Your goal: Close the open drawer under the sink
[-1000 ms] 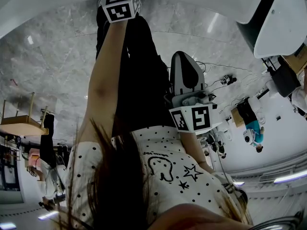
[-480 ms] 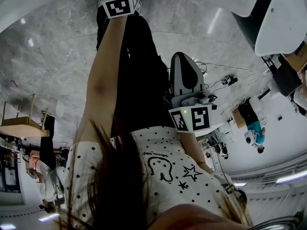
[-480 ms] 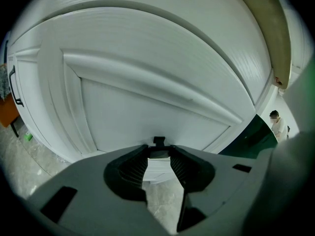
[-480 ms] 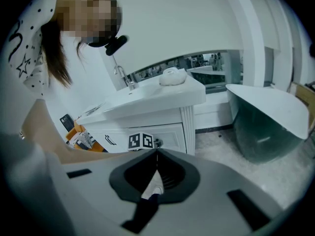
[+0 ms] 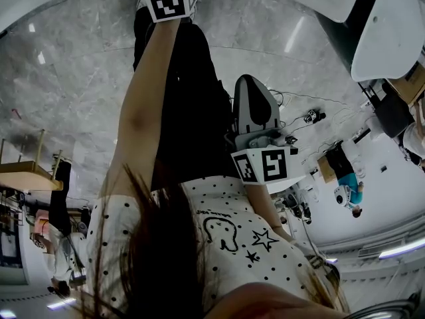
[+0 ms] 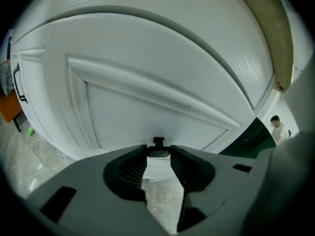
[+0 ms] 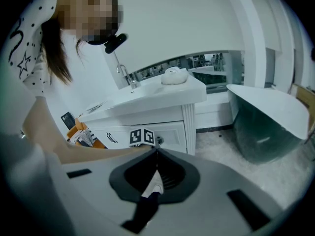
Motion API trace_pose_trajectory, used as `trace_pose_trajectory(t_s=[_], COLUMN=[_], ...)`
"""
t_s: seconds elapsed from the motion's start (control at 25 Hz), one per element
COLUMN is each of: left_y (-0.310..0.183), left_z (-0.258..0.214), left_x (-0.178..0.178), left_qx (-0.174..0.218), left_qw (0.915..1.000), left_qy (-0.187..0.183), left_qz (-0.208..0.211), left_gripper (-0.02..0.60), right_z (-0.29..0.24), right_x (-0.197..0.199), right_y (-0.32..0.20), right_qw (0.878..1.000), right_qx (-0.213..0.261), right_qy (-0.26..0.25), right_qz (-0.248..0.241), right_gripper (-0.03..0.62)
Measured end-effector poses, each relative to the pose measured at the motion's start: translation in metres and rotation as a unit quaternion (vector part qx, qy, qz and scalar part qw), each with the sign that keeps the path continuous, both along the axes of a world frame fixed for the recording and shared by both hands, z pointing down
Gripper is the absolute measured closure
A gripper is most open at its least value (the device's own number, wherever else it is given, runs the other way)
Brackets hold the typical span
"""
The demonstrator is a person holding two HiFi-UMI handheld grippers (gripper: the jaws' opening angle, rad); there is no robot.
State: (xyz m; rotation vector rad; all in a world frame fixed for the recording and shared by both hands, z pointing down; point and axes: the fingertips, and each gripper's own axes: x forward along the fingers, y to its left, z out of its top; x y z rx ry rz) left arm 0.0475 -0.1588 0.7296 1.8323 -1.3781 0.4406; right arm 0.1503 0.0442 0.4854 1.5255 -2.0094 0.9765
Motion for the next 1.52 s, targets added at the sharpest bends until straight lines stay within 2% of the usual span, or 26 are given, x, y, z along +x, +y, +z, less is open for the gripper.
trace_pose_trajectory(t_s=[0.16, 0.36, 0.68, 0.72, 0.76, 0.8, 1.12, 1.28, 1.52], left_y=[0.008, 0.009, 0.011, 0.011, 0.011, 0.011, 0.021, 0.023, 0.021], left_z=[-0.002, -0.019, -0.027, -0.031, -0.035, -0.038, -0.047, -0.065, -0.109], left_x=[0.0, -0.009, -0.012, -0.014, -0.016, -0.018, -0.023, -0.031, -0.032], left_qx=[0.005, 0.033, 0.048, 0.052, 0.058, 0.063, 0.075, 0.084, 0.108], left_qw=[0.9999, 0.9994, 0.9987, 0.9984, 0.9979, 0.9975, 0.9964, 0.995, 0.9925], left_qy=[0.013, -0.004, -0.008, -0.01, -0.014, -0.019, -0.04, -0.054, -0.055], left_qz=[-0.006, -0.012, -0.014, -0.019, -0.024, -0.027, -0.001, 0.007, 0.019], left_gripper=[0.439, 0.453, 0.462, 0.472, 0.538, 0.574, 0.575, 0.577, 0.577], right_z=[0.002, 0.002, 0.004, 0.002, 0.0, -0.001, -0.008, -0.018, -0.045], right_x=[-0.002, -0.005, -0.006, -0.006, -0.006, -0.005, -0.009, -0.014, -0.01], right_y=[0.004, 0.005, 0.005, 0.005, 0.004, 0.003, 0.004, 0.001, -0.006], right_qw=[1.0, 1.0, 1.0, 1.0, 1.0, 1.0, 0.999, 0.999, 0.999], right_qx=[0.001, 0.002, 0.0, 0.001, 0.002, 0.004, 0.011, 0.022, 0.046], right_qy=[0.0, 0.0, 0.003, 0.003, 0.002, 0.001, 0.003, 0.001, -0.009], right_qz=[-0.003, -0.01, -0.019, -0.02, -0.021, -0.022, -0.031, -0.035, -0.023], right_gripper=[0.58, 0.58, 0.58, 0.58, 0.58, 0.58, 0.58, 0.58, 0.58])
